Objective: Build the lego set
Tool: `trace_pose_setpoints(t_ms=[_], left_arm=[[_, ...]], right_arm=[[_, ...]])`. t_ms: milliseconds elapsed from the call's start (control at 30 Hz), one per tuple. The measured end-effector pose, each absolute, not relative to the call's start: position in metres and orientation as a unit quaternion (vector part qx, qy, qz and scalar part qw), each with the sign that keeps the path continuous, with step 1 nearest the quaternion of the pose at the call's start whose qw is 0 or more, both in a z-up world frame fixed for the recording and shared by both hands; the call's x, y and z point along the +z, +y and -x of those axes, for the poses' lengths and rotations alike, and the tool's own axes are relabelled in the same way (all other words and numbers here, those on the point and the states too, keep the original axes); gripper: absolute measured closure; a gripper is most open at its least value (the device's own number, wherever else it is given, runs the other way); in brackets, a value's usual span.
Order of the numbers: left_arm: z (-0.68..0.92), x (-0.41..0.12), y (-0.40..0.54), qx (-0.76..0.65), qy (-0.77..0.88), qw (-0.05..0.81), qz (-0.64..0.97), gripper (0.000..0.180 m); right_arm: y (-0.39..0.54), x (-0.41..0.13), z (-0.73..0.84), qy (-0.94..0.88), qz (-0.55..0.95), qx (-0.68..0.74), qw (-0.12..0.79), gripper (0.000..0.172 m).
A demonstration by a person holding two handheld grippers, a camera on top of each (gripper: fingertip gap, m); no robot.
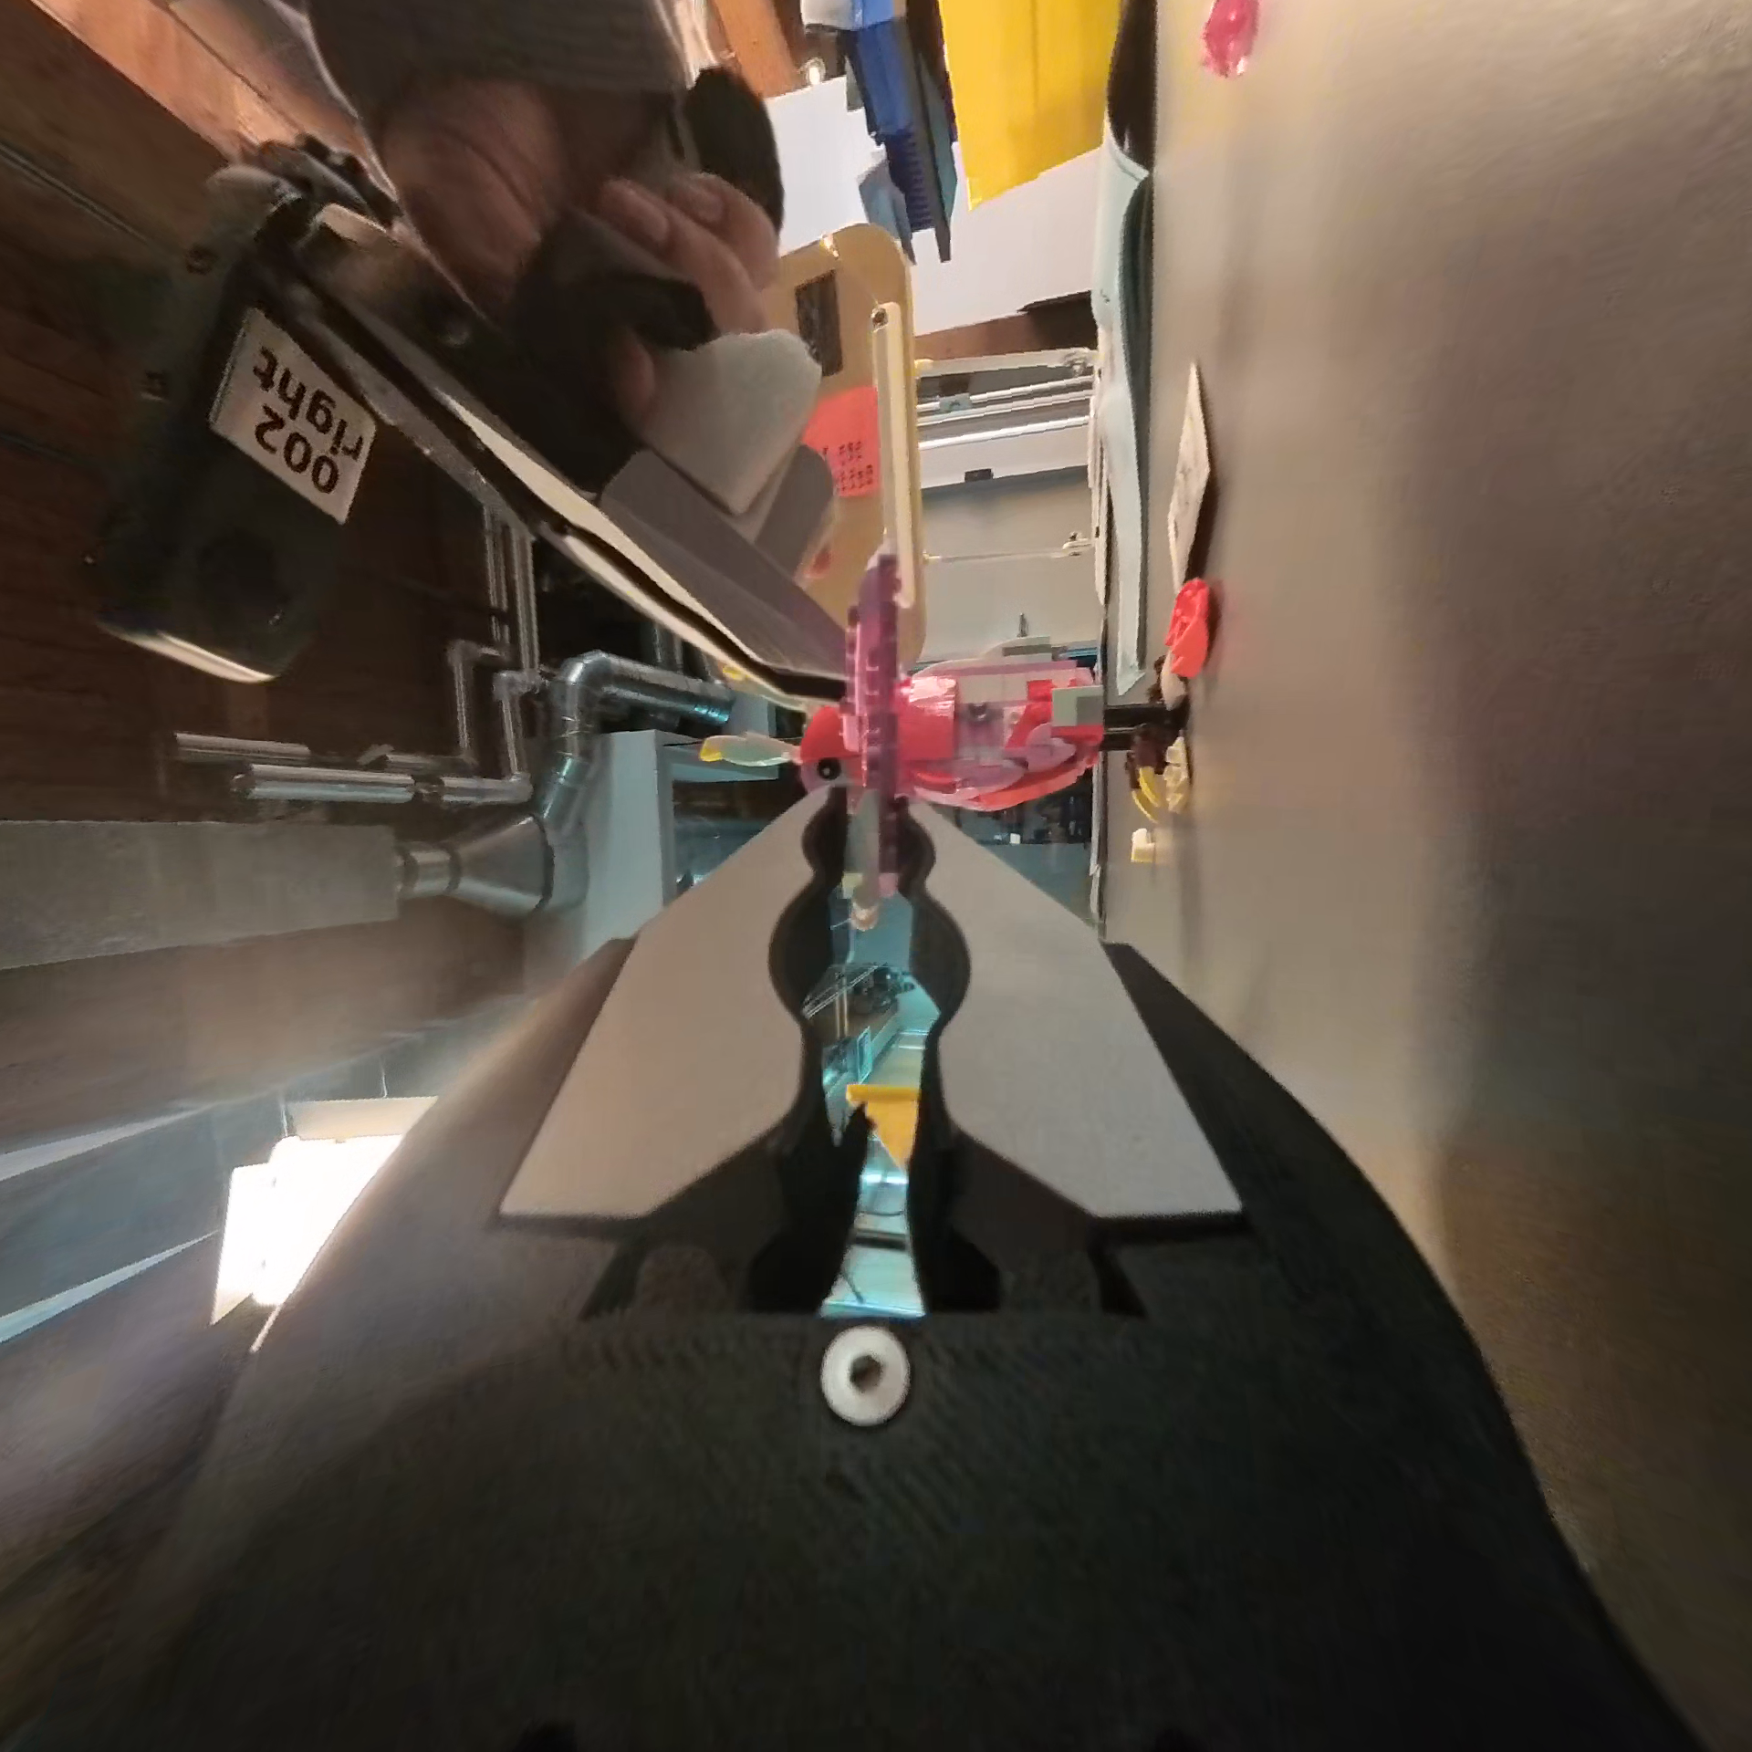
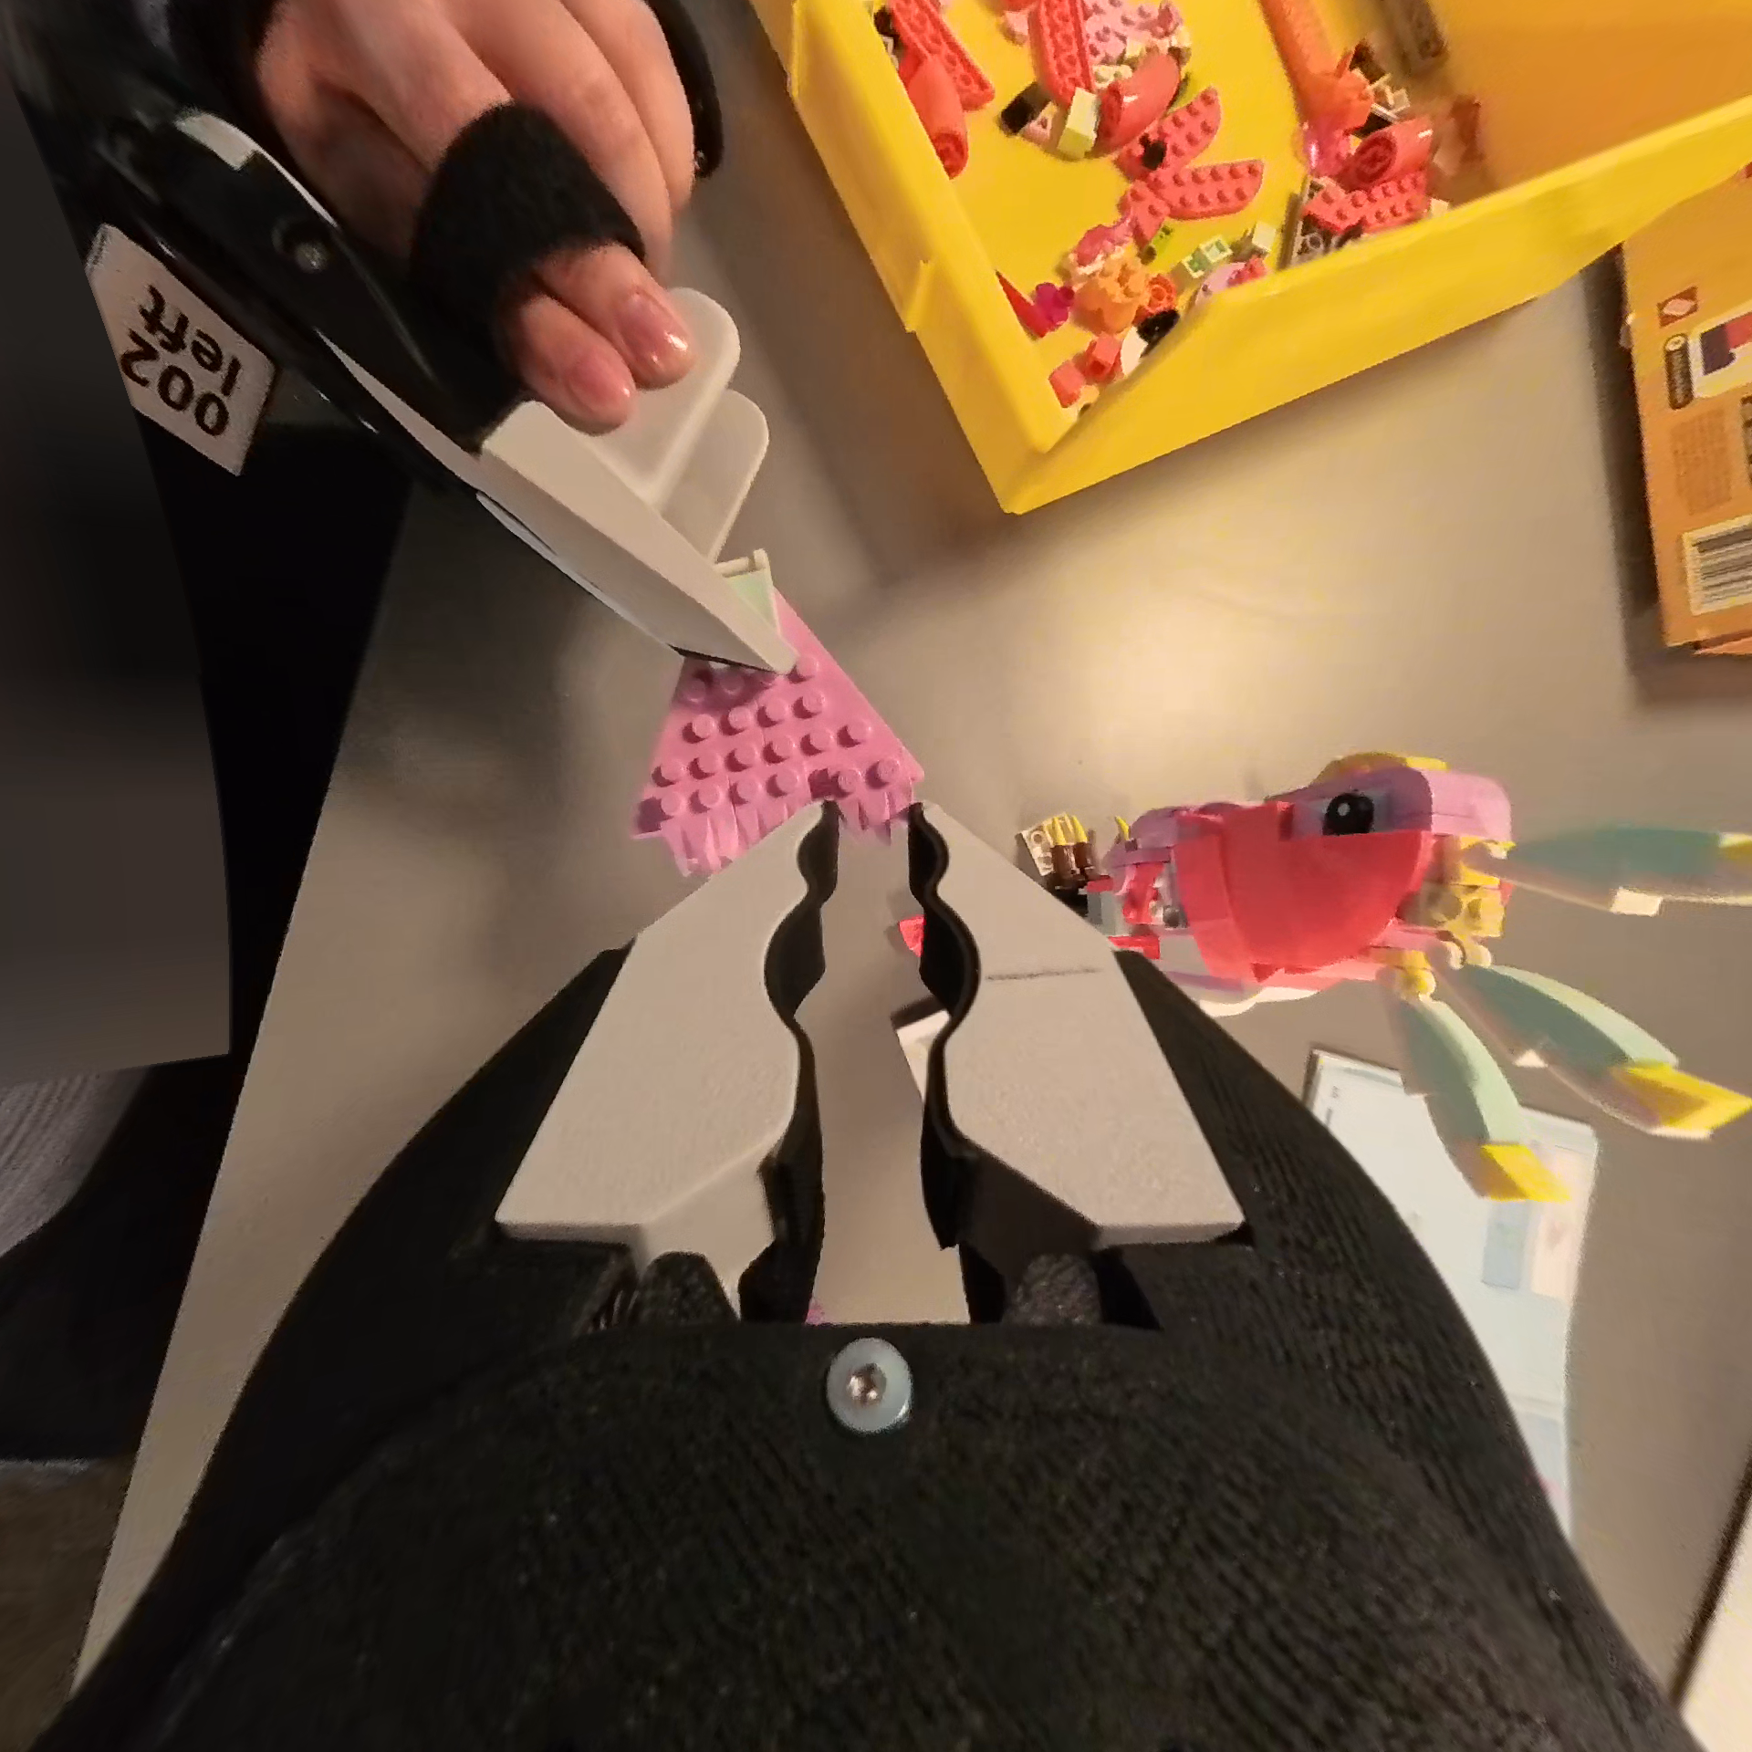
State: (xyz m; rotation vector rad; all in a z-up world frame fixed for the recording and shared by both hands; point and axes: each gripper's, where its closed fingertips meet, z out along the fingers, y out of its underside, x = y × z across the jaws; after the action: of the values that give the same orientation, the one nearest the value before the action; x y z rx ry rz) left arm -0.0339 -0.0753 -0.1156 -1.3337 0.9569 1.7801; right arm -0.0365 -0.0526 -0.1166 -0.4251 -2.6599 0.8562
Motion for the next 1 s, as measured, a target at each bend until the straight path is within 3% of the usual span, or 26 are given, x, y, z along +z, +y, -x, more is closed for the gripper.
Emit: trace_pose_setpoints(t_ms=[1000], left_arm=[[0.04, -0.109, -0.079, 0.723, 0.352, 0.323, 0.499, 0.173]], right_arm=[[-0.063, -0.104, 0.041, -0.953, 0.123, 0.176, 0.212, 0.159]])
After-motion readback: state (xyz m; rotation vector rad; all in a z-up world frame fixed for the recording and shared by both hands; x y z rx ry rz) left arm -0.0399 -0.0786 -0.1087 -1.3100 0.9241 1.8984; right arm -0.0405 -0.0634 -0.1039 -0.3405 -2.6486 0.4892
